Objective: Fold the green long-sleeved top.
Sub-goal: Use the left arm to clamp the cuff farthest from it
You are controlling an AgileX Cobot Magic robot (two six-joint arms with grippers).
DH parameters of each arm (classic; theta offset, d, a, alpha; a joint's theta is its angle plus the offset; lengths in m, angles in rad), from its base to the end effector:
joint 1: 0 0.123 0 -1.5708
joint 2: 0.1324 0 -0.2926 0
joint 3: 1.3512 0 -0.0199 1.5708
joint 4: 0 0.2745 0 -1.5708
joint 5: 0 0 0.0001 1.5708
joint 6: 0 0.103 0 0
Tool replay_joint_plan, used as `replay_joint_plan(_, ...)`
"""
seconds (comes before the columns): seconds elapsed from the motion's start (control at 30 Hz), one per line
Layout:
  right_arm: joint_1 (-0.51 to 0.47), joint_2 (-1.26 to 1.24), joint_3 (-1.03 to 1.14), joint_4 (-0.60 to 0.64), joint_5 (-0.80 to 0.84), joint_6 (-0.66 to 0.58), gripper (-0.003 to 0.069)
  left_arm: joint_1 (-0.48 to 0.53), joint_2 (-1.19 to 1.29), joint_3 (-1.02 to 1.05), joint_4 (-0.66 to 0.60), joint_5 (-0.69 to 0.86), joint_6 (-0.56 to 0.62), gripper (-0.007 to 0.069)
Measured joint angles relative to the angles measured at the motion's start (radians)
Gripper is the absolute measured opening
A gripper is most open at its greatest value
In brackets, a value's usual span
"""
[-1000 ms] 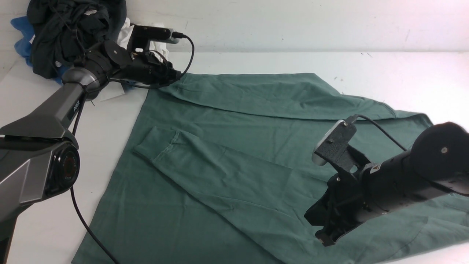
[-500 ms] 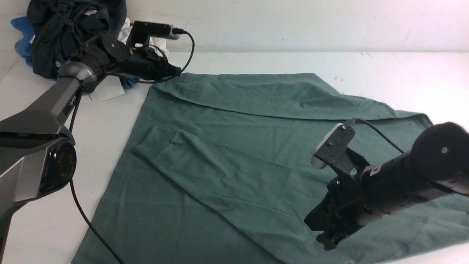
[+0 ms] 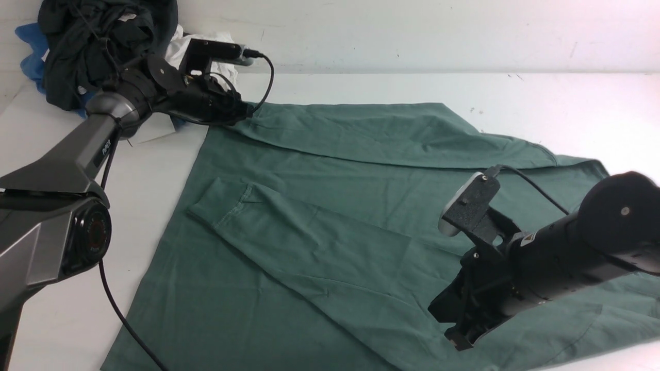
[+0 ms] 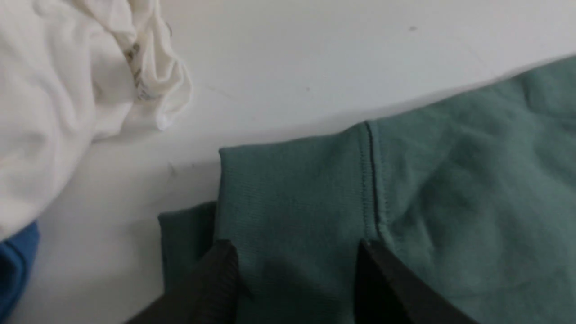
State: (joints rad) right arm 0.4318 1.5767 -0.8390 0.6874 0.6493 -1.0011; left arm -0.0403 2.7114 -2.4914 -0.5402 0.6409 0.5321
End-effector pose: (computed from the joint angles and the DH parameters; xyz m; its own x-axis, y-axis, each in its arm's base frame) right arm 0.2622 0.1644 0.1744 -0.5539 -0.6717 -0.4919 -0.8174 0.5509 0.1682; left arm 0.6274 -0.0570 0.1289 -0.6200 0.1049 -0.7776 0.3261 0.9358 -0.1338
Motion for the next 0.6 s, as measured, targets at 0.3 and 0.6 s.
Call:
replay_joint_plan(0.3, 0.000, 0.000, 0.000, 0.000, -0.002, 0.000, -0.0010, 0.000, 0.012, 0.000, 0.001, -0.044, 0.000, 0.0022)
replay_joint_plan(0.6, 0.000, 0.000, 0.000, 0.000, 0.013, 0.000, -0.0010, 0.000, -0.062, 0.000, 0.001, -0.038, 0.000, -0.0007)
